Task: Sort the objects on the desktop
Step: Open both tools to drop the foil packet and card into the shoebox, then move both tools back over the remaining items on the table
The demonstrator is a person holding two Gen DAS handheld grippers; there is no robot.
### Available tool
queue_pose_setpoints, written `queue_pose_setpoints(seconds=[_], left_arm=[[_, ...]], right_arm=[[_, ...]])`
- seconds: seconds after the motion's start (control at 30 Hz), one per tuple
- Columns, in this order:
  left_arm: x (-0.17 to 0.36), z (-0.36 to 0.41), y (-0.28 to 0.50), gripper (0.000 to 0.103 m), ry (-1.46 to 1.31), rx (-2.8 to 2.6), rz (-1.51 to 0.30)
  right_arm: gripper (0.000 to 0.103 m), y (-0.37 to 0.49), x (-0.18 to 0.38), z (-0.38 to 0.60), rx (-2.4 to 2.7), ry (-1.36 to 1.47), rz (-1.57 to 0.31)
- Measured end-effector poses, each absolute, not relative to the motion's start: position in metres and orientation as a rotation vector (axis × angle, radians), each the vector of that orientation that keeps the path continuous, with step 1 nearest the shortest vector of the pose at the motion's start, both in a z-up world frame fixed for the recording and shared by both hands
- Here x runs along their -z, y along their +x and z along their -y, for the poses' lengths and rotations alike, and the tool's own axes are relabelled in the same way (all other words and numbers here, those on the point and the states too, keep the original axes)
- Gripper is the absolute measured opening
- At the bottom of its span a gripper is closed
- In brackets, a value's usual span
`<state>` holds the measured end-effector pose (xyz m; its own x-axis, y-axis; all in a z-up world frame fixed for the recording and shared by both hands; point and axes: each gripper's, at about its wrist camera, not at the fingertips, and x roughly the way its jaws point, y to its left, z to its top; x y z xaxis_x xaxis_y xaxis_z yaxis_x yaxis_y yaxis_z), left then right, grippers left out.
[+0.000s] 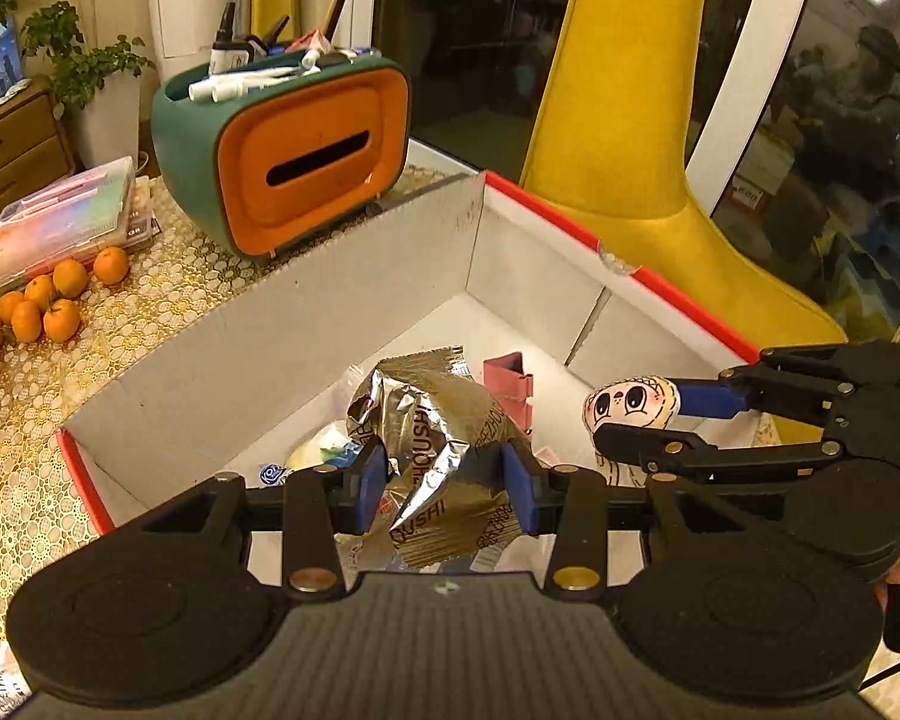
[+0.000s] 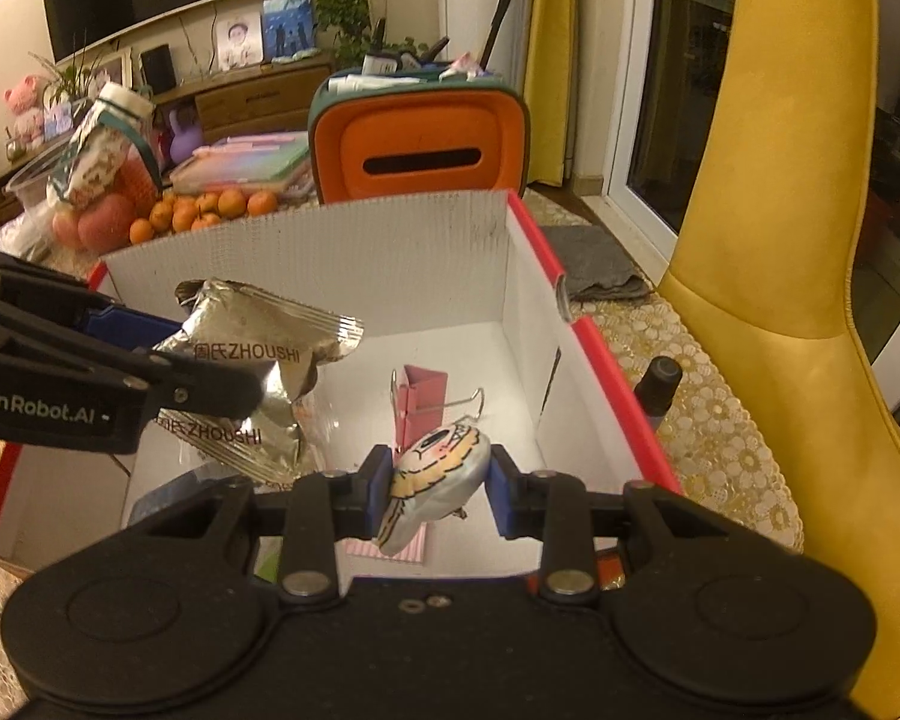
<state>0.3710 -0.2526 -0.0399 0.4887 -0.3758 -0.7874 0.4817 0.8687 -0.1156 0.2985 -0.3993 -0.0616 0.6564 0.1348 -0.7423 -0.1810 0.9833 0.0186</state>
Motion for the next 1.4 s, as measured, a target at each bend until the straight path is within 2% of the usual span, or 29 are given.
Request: queue_pose_setpoints(seconds=[0.47,0.8,0.87,1.0,1.4], left_arm=[[0.067,0.262,0.376,0.042,0.18,0.577,-1.015],[0.07,0.254,0.37,0.042,0.156,0.586,-1.036],[0.067,0.251,0.368,0.045,0.147,0.586,-1.026],[0.059,0.244,0.361,0.055,0.125,0.594,-0.999],[0.034,0.229,0.327,0.056,0.123,0.604,-0.94]], right_arm=[[0.033,0.311,0.074,0.388,-0.218,-0.116,-0.902],[0.039,0.31,0.072,0.388,-0.228,-0.127,-0.909],[0.041,0.309,0.071,0.388,-0.225,-0.128,-0.903],[0.051,0.304,0.065,0.389,-0.224,-0.115,-0.884],[0.052,0.284,0.039,0.389,-0.222,-0.092,-0.845]])
